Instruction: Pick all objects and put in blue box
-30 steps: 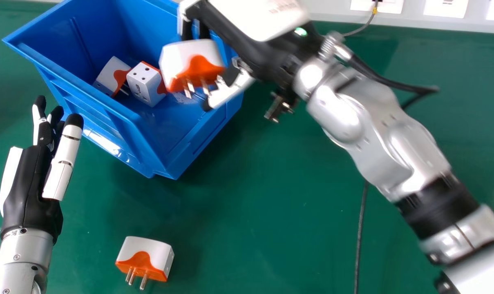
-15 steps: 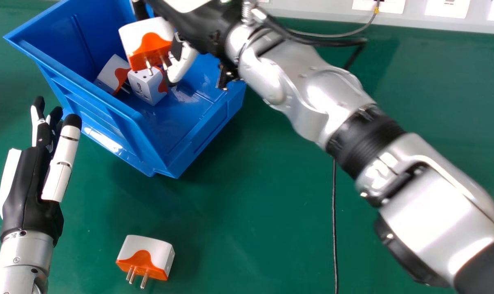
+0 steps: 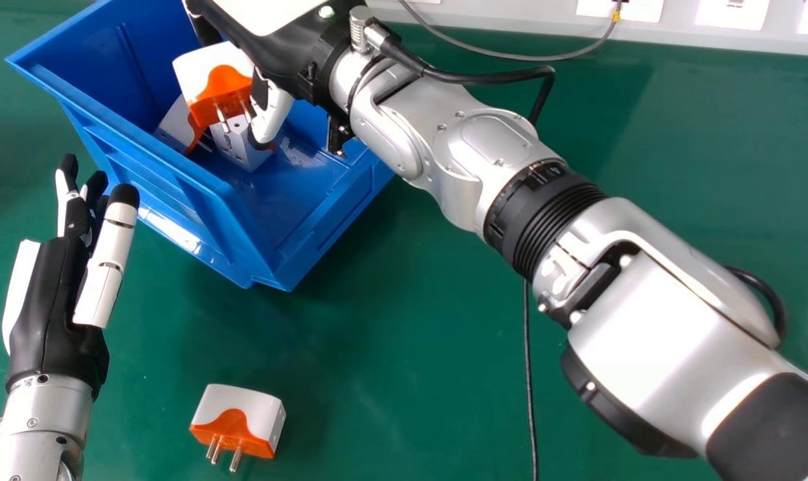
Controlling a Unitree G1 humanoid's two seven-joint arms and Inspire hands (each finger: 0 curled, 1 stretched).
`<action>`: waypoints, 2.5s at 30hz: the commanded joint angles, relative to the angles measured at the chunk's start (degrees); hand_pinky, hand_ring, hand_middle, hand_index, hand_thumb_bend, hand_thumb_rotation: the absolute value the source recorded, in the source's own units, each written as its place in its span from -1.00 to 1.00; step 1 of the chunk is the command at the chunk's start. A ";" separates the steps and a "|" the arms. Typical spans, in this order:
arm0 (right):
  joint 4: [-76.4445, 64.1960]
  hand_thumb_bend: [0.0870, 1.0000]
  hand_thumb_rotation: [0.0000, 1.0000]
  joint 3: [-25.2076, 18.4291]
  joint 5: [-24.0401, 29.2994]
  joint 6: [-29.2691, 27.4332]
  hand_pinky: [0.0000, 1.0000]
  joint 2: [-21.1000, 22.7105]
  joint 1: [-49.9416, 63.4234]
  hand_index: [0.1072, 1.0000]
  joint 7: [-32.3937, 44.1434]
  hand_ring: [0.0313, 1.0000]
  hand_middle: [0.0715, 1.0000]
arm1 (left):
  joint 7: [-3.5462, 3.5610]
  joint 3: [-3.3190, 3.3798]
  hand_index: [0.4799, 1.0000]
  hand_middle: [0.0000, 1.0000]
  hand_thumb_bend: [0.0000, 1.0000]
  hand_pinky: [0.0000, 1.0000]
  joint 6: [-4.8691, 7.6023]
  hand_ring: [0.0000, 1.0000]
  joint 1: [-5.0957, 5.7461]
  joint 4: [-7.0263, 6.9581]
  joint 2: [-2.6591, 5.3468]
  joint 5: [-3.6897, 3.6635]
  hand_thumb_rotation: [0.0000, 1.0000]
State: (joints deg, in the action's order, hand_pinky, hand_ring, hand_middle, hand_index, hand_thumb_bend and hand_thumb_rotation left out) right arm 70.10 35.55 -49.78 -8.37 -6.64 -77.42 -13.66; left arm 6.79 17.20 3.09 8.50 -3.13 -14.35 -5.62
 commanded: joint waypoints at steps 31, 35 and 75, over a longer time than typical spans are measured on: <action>-3.53 0.56 0.47 4.84 -0.87 6.56 0.78 2.85 -1.13 1.00 2.86 1.00 1.00 | 0.59 0.05 1.00 1.00 -0.18 1.00 2.02 1.00 -0.47 -0.25 -0.64 -0.17 0.71; -5.87 0.55 0.47 4.73 -0.83 6.47 0.78 4.01 -0.28 1.00 3.11 1.00 1.00 | 0.56 0.04 1.00 1.00 -0.18 1.00 1.92 1.00 -0.52 -0.07 -0.57 -0.17 0.71; -94.95 -0.09 0.30 -13.46 -2.44 -5.58 0.95 34.30 80.50 0.98 9.38 1.00 1.00 | -1.05 2.31 1.00 1.00 -0.19 1.00 3.03 1.00 -0.58 3.79 -1.46 -0.12 0.79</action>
State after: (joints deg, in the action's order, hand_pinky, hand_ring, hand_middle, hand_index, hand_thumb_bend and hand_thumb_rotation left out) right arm -23.14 22.91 -52.18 -12.10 26.84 2.11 -3.16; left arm 6.03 18.96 4.68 7.78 1.39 -15.76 -5.59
